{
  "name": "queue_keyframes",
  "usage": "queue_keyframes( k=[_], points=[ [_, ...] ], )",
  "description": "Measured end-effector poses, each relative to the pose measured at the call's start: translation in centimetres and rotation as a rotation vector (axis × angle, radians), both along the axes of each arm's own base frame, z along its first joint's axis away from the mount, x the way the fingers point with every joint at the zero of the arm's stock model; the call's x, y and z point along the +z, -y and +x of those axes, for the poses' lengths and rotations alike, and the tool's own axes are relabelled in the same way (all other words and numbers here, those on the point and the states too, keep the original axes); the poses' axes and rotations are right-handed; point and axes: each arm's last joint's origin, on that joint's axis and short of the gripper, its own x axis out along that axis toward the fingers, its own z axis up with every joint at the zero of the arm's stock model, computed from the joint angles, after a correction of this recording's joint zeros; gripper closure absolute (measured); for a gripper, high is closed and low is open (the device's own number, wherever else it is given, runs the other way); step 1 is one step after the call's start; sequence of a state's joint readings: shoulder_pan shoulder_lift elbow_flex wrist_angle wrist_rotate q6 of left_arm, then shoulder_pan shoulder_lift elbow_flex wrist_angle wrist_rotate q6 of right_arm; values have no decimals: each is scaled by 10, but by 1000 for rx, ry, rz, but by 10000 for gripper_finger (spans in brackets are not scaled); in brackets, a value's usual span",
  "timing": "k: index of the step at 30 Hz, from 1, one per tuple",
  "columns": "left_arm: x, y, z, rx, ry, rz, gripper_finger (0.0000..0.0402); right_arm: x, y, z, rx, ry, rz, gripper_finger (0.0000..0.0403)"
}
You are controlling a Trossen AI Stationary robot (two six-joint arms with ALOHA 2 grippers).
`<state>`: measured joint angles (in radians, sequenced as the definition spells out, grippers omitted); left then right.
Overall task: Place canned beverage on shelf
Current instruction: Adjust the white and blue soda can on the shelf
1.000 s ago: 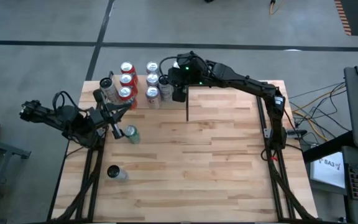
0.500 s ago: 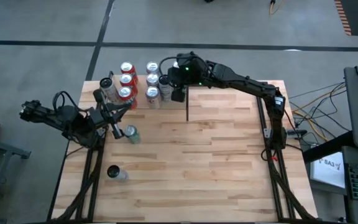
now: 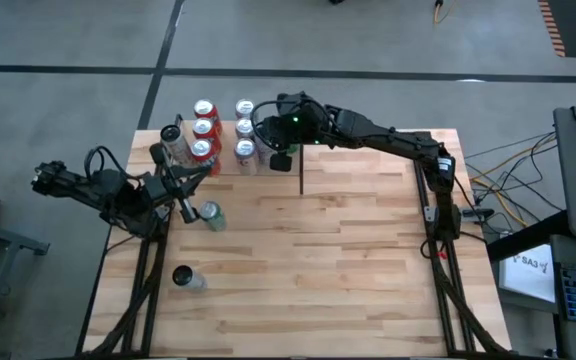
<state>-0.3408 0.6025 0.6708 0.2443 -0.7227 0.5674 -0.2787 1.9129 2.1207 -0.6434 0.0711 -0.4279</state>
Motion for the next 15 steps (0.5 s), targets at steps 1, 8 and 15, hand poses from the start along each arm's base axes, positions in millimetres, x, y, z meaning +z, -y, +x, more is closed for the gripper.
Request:
queue_keyframes(
  k=[1,8,15],
  points=[
    [0,0,0,0,0,0,402,0,-1,0,0,-3,2,394],
    [0,0,0,0,1,0,402,3,-5,-3,1,-8,14,394],
    [0,0,0,0,1,-1,402,3,-7,-3,-18,-2,41,394]
  ],
)
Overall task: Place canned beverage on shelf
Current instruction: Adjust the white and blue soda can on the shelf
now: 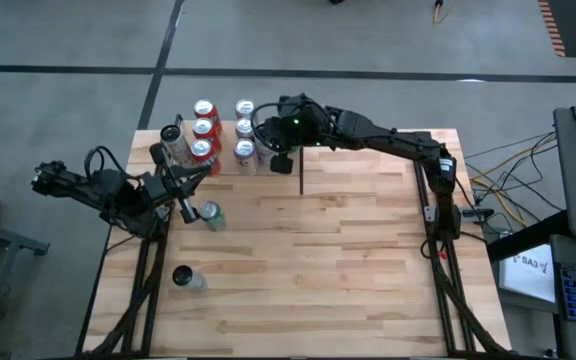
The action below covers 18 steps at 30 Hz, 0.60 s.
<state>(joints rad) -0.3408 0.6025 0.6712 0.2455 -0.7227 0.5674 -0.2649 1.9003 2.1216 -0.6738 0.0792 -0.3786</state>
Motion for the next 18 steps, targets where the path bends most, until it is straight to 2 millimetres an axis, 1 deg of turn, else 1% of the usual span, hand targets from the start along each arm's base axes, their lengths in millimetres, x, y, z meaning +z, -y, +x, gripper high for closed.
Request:
queue_keyframes(
  k=[4,7,14,18],
  points=[
    [0,0,1,0,-3,1,402,0,-1,0,-21,14,31,394],
    [-3,1,4,-2,-25,0,402,0,-1,0,-50,15,21,394],
    [-16,7,19,-10,-113,-24,402,3,-1,-2,-61,16,-1,394],
    [-24,9,29,55,-171,-42,402,8,-1,-4,-67,22,-26,394]
  ],
)
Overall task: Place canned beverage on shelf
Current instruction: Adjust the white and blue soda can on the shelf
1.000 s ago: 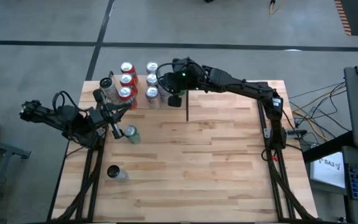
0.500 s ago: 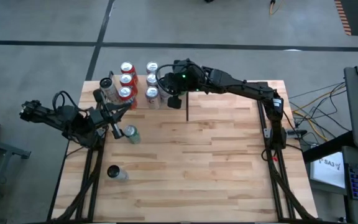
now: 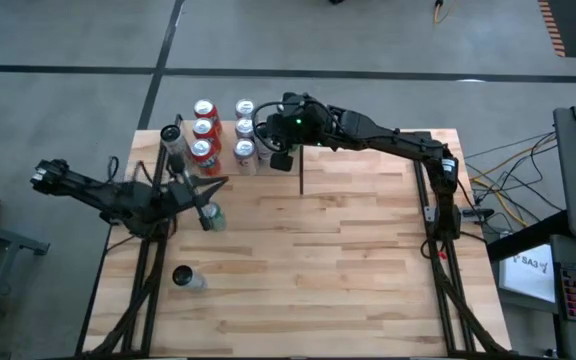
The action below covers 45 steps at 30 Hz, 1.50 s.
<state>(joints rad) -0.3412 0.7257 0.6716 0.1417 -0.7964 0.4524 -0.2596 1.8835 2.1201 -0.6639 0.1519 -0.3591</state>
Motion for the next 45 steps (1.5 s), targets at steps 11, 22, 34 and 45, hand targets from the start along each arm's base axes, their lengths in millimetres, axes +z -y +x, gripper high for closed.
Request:
queue_keyframes(
  k=[11,22,34,45],
  points=[
    [-29,4,28,60,-191,28,402,0,3,-4,-44,-48,-77,394],
    [-39,-13,41,212,-241,30,402,-4,0,-5,-48,-86,-46,394],
    [-43,-20,47,256,-261,27,402,-5,-14,-3,-42,-92,-33,394],
    [-39,-21,45,256,-225,15,402,-3,-15,-4,-70,-104,-74,394]
  ],
)
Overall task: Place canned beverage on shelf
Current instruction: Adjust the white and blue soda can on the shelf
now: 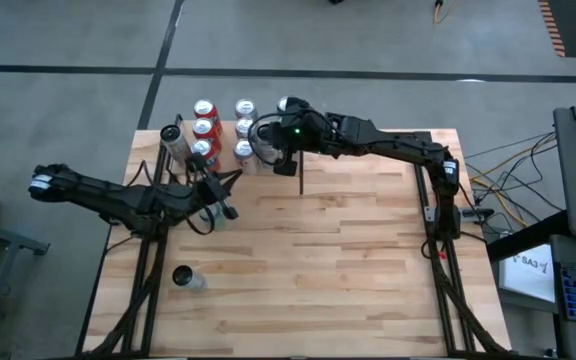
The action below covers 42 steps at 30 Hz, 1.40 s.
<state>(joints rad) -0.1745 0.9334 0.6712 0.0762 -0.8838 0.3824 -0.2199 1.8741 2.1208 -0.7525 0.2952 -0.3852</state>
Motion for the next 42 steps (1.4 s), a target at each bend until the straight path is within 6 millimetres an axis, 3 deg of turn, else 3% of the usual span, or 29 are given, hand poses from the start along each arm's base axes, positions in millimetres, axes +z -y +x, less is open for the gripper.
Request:
queue_keyframes(
  k=[12,23,42],
  points=[
    [27,-2,-11,-2,108,-19,402,10,-1,1,51,79,-6,394],
    [45,-1,-34,-34,218,-44,402,12,-2,6,105,147,18,394],
    [50,1,-44,-57,252,-51,402,-7,-1,8,87,96,66,394]
  ],
)
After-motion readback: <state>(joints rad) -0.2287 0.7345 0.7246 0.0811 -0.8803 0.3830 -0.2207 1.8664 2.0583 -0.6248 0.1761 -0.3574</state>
